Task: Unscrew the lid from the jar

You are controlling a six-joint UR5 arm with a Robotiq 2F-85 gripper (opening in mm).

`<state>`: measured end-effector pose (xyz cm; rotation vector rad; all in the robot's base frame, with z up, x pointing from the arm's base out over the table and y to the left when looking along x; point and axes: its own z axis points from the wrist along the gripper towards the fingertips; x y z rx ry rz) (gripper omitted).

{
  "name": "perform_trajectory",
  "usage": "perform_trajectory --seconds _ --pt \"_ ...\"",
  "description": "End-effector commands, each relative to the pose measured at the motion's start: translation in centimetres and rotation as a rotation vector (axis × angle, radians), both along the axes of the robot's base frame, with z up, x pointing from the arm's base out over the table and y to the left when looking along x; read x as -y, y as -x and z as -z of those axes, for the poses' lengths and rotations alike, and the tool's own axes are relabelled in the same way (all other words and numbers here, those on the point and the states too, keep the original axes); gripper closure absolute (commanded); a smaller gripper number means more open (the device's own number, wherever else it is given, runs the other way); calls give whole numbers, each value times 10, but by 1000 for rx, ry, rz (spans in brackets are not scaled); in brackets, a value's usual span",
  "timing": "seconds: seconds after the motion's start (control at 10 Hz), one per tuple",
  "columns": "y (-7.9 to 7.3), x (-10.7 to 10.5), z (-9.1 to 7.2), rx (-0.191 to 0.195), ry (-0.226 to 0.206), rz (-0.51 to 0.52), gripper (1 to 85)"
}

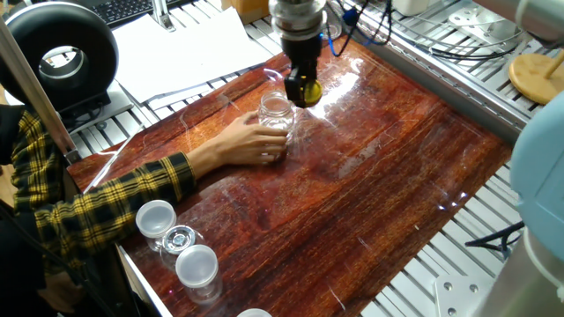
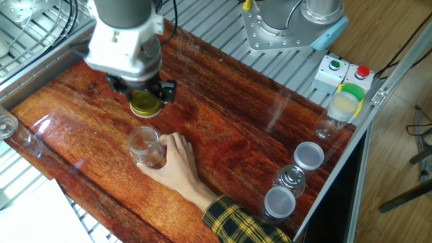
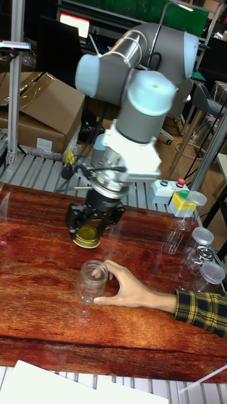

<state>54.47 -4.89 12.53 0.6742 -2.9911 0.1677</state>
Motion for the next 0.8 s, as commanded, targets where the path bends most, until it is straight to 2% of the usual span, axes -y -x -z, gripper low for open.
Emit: perform_trajectory --seconds 0.0,0.3,0.7 --pt "12 24 12 35 -54 90 513" --pt "25 40 36 57 -110 158 520" --pt "22 45 68 89 -151 185 530"
